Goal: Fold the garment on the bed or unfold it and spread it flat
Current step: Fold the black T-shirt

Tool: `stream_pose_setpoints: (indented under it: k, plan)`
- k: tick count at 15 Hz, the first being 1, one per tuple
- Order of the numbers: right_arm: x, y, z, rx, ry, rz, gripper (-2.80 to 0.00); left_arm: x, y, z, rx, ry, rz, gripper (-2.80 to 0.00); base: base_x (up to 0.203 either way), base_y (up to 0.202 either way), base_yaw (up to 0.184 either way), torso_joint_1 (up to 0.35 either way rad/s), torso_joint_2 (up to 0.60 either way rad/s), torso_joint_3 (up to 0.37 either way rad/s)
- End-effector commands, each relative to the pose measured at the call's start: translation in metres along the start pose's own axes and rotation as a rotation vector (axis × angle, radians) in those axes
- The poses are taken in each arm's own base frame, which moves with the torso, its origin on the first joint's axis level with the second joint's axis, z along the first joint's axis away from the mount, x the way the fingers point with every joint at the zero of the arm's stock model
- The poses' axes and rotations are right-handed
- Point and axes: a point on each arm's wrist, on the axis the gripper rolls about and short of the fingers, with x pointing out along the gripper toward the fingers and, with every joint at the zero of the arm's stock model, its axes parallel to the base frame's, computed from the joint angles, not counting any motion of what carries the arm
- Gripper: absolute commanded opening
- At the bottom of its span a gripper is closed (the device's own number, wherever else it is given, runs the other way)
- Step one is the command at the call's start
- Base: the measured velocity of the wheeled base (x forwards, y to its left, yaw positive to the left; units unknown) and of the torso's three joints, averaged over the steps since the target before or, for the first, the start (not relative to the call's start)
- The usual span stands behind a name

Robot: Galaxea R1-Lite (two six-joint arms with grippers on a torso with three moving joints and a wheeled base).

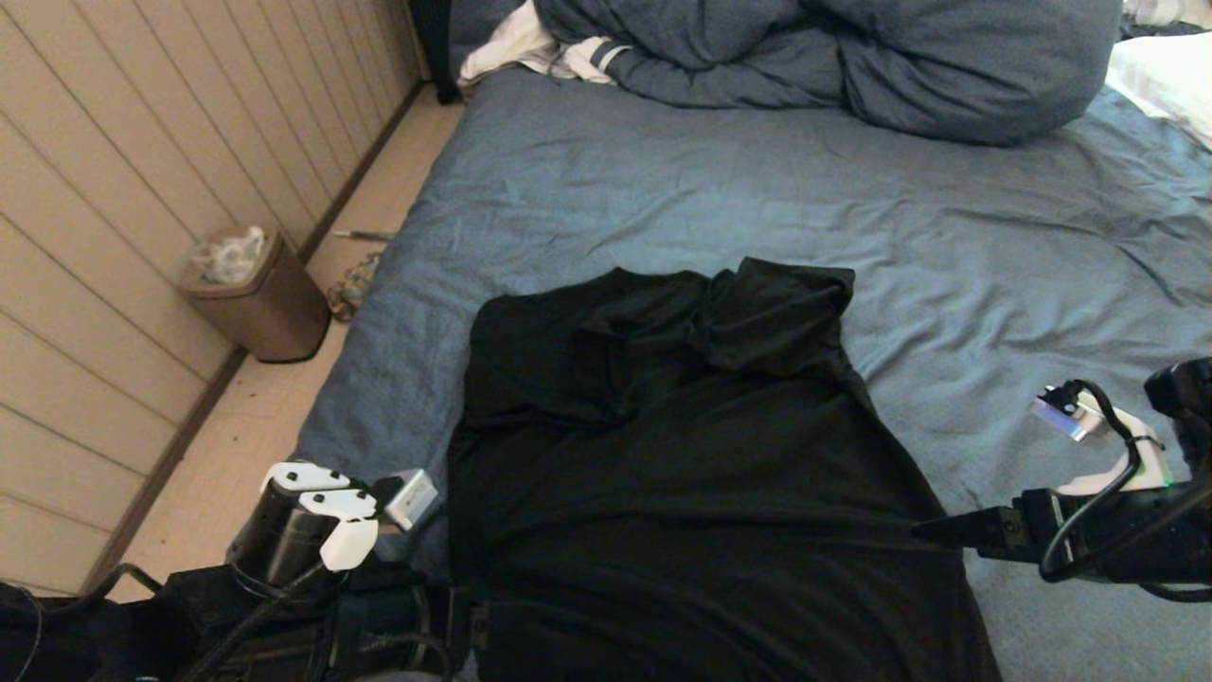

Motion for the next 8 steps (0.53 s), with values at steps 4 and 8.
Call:
stream_pose_setpoints:
  k: [4, 8]
  plan:
    - [0.001, -0.001, -0.001, 0.006, 0.006, 0.002, 0.0, -0.002, -0.002, 0.001, 0.001, -0.011, -0.011, -2.8, 0.0, 0.0, 0.0, 0.0, 0.0, 0.0]
    - [0.001, -0.001, -0.002, 0.007, 0.011, 0.003, 0.0, -0.009, -0.007, 0.006, 0.01, -0.046, -0.031, -2.8, 0.0, 0.0, 0.0, 0.0, 0.0, 0.0]
